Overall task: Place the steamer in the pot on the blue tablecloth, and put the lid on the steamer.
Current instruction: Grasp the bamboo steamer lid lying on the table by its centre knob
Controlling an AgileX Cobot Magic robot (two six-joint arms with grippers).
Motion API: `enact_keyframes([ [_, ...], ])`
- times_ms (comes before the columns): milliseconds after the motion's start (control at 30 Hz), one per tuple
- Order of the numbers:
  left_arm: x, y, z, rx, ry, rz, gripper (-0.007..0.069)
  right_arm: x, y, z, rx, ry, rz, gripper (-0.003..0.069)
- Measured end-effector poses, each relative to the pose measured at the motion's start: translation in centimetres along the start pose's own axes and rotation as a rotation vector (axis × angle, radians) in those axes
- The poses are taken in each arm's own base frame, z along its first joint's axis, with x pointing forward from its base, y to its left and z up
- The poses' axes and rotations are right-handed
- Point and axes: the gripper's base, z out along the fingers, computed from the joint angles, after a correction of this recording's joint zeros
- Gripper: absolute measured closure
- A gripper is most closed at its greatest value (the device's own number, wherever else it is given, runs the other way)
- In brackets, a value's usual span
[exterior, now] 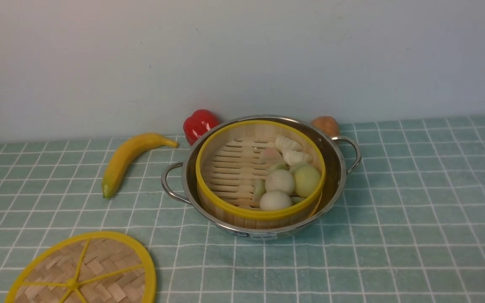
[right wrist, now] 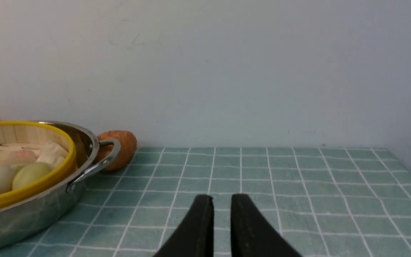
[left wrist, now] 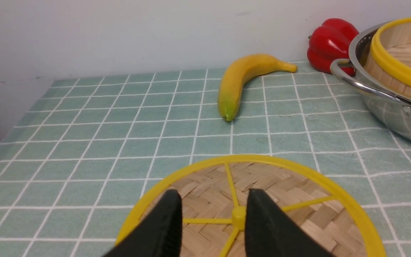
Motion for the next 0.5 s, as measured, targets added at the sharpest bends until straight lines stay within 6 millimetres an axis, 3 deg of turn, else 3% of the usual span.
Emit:
enact_keyframes([
  [167,0.0,0.0,0.0,0.0,0.0,0.0,0.0382,1.1,-0.3,0.0,0.039,0.109,0.027,0.0541],
  [500,0.0,0.0,0.0,0.0,0.0,0.0,0.0382,1.1,-0.4,-0.1,0.04,0.113,0.032,0.0517],
])
